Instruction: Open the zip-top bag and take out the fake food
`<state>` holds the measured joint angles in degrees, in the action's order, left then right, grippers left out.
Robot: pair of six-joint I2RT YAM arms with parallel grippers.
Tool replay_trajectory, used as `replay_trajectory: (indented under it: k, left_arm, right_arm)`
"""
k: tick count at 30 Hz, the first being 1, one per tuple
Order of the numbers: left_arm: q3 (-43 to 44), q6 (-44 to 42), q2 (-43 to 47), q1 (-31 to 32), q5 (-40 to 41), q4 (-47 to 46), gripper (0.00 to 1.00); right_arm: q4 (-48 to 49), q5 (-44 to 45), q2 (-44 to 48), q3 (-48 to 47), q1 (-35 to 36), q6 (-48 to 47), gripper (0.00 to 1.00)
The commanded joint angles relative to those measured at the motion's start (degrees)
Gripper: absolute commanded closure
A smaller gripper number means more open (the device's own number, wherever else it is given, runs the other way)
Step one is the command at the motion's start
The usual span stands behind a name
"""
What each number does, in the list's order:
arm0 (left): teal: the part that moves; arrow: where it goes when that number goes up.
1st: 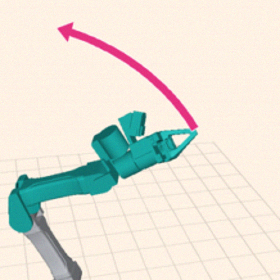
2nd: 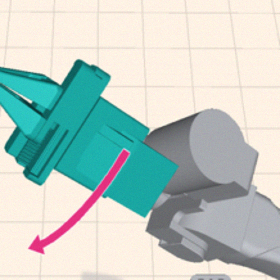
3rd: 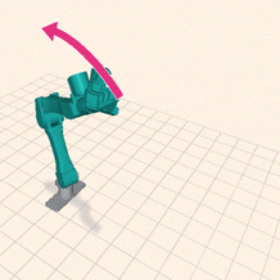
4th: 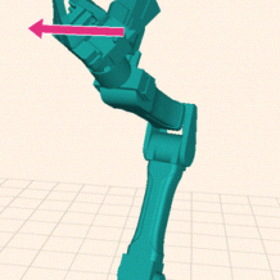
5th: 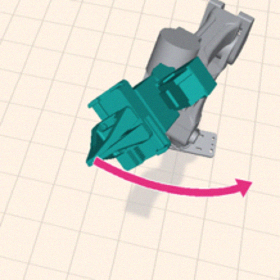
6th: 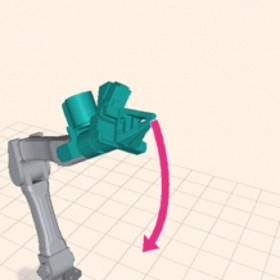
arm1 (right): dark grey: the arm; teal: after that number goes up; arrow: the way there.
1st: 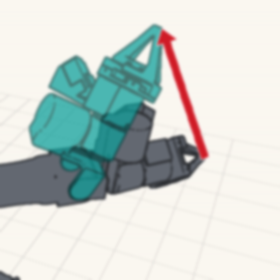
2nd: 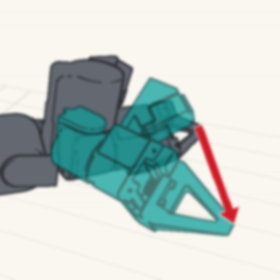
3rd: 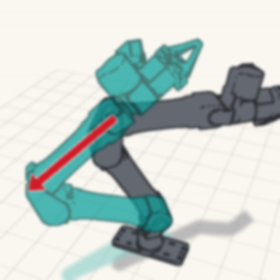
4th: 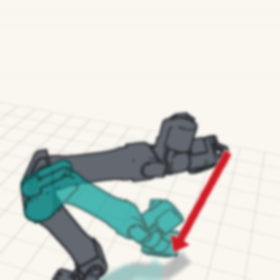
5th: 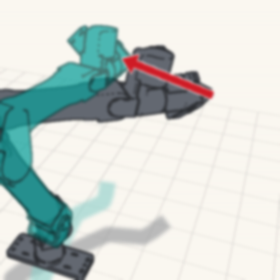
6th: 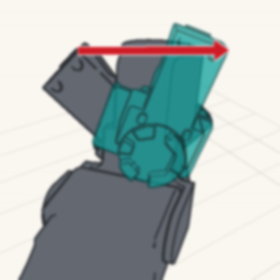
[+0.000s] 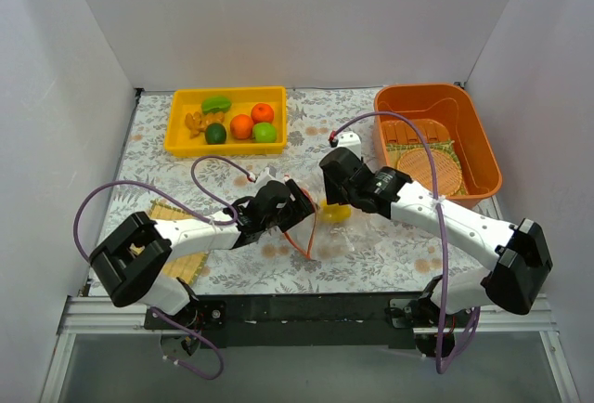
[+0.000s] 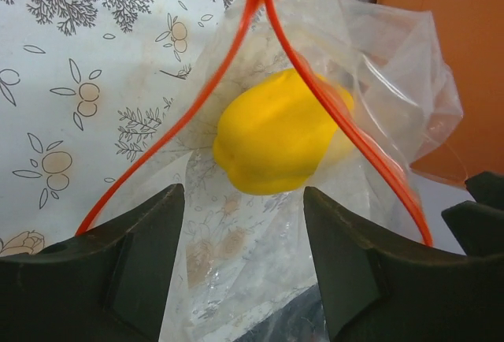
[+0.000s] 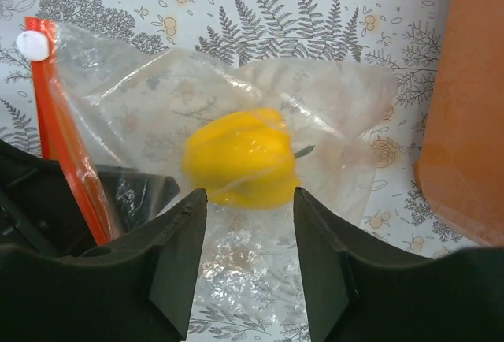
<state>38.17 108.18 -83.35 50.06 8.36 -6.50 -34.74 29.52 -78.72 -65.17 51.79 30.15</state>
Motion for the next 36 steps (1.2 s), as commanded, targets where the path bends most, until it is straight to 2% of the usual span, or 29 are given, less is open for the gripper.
replay_trajectory:
  k: [1,5,10,16,17,19,25,31,36]
  left_arm:
    - [0.1,-1.2,-0.4,0.2,-0.1,-2.0,0.38]
    - [0.1,-1.2,-0.7,0.3,-0.1,-2.1,0.37]
    - [-0.7,-1.2,-0.5,0.2,0.0,-2.3,0.37]
    - [0.1,-1.6,-1.1,0.2,-0.3,-2.1,0.36]
    - [0.2,-1.7,-1.3,0.2,-0.5,-2.3,0.36]
    - [1.1,-2.5,-1.8,0.2,-0.5,-2.1,0.36]
    - [2.1,-4.4,-3.0,0.2,-1.2,-1.8,0.35]
    - [3.0,-8.8,-3.9,0.2,-1.4,-3.3,0.28]
    - [5.9,-12.2,-5.5,0.3,0.0,-0.6,0.27]
  right_arm:
    - [-2.9,1.0,-0.7,-2.2,0.9,3.5,0.44]
    - [-7.4,9.0,-1.3,-4.8,6.1,7.5,0.44]
    - [-3.6,7.1,-1.4,-2.2,3.2,6.3,0.46]
    - [8.4,-2.2,-2.0,4.3,-5.5,2.7,0.44]
    - [9.5,-5.1,-2.8,4.5,-6.4,2.4,0.44]
    - [9.7,-5.4,-4.5,3.8,-8.0,2.2,0.44]
    - [12.6,-7.9,-7.0,5.5,-10.9,2.5,0.45]
    - [15.1,-9.5,-9.9,6.7,-11.6,2.3,0.45]
    - [15.8,-9.9,-9.5,6.0,-12.2,2.2,0.42]
